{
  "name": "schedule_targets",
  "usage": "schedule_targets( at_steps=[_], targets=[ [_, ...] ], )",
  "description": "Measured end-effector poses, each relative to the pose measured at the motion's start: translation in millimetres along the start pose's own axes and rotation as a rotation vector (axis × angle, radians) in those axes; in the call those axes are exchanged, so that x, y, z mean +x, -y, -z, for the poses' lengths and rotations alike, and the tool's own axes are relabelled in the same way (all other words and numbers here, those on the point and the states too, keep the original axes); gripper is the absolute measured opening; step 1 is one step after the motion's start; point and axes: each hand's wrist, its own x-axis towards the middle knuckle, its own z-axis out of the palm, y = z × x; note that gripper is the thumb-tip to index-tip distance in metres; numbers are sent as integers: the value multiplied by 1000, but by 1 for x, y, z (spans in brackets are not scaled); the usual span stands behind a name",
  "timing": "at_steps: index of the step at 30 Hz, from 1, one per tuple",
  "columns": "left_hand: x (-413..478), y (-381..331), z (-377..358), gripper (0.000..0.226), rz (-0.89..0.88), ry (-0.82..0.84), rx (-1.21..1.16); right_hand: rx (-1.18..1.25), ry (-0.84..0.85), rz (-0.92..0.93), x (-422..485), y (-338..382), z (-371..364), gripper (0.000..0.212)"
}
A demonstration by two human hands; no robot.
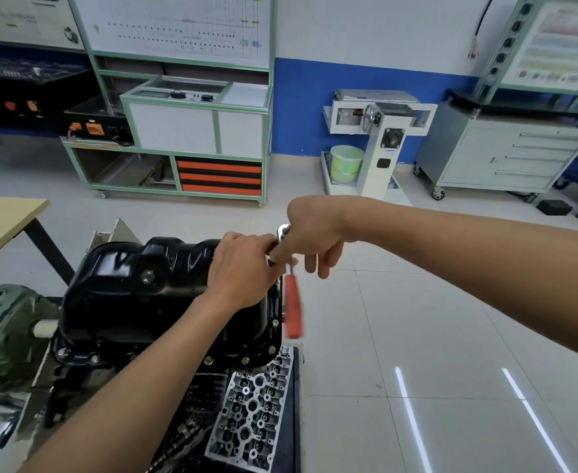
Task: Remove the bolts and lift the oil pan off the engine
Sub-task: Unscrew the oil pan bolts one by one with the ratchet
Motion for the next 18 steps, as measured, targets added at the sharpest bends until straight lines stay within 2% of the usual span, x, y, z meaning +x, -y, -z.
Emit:
schedule_targets(
  at_steps=[2,4,6,8,11,14,16,18],
  targets=[
    [-2,0,1,32,-7,-21,-1,99,-24,9,-1,-1,-3,30],
    [-1,1,1,29,1,-22,-21,-3,-51,39,-1,0,-4,26],
    [1,3,-1,32,2,3,-21,-299,-70,121,-1,2,-3,17],
    [2,6,-3,31,-7,30,-8,-621,-206,216,-2,2,-4,10],
    [4,9,-3,36,-4,61,8,-905,-381,384,-1,1,-7,25],
    [4,8,-1,40,5,78,4,-937,-411,440,1,-2,-10,30],
    [3,6,0,36,14,45,-2,-862,-428,349,3,-4,-9,32],
    [2,2,0,39,30,21,9,-756,-446,250,3,-3,-7,24]
  ],
)
